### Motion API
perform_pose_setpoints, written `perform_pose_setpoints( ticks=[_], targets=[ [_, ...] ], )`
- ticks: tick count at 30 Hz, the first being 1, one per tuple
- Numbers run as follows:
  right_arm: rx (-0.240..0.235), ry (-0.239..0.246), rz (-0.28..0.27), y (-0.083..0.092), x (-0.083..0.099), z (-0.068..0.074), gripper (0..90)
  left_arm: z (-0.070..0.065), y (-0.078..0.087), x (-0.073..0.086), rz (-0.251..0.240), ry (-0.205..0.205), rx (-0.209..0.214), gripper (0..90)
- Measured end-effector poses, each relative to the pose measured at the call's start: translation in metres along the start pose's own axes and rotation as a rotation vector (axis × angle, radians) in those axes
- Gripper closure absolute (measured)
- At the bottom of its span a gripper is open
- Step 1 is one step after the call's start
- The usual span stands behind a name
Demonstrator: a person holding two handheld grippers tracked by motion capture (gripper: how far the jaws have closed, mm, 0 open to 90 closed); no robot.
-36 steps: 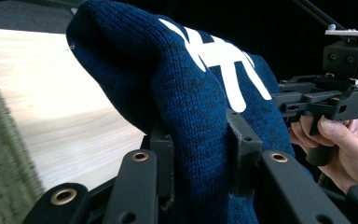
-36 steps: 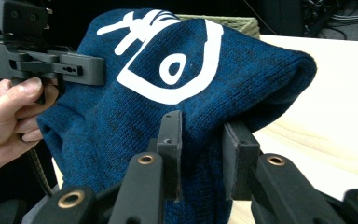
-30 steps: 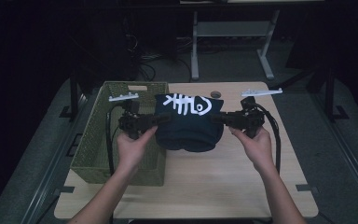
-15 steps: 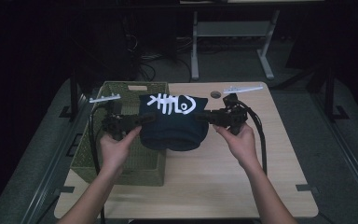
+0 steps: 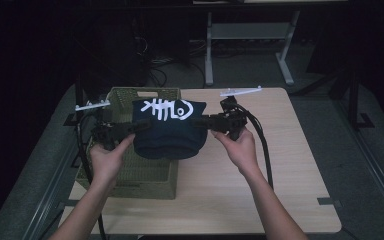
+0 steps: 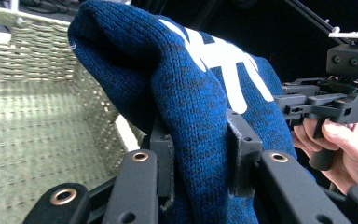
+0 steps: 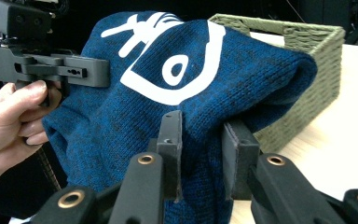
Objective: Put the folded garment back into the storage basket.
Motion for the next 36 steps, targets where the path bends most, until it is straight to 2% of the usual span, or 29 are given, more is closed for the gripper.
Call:
perform_pose_setpoints(
  ticks=[12,14,27,36],
  targets=[
    [-0.022,0.006,0.012,-0.036,-0.006,0.014,71.2,0.02,0.023,-0.005,-0.013,0.02,-0.042,68.4],
    [-0.029,0.006,0.011,-0.043,-0.007,0.017,71.2,0.027,0.03,-0.007,-0.024,0.028,-0.055,68.4],
    [-0.063,-0.015,0.004,-0.081,-0.011,0.029,71.2,0.054,0.055,-0.009,-0.053,0.068,-0.107,68.2],
    [-0.076,-0.029,0.009,-0.104,-0.006,0.034,71.2,0.068,0.067,-0.008,-0.049,0.079,-0.137,68.1]
  ],
)
Point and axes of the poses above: each handheld gripper's, and its own axes: y roughly backward along the jaws, x roughly out of its underside, z roughly to its left, the point moved 3 cm from there along -y, roughly forward along the jaws, and after that the axes turned 6 degrees about -z, right-handed, at the moved point
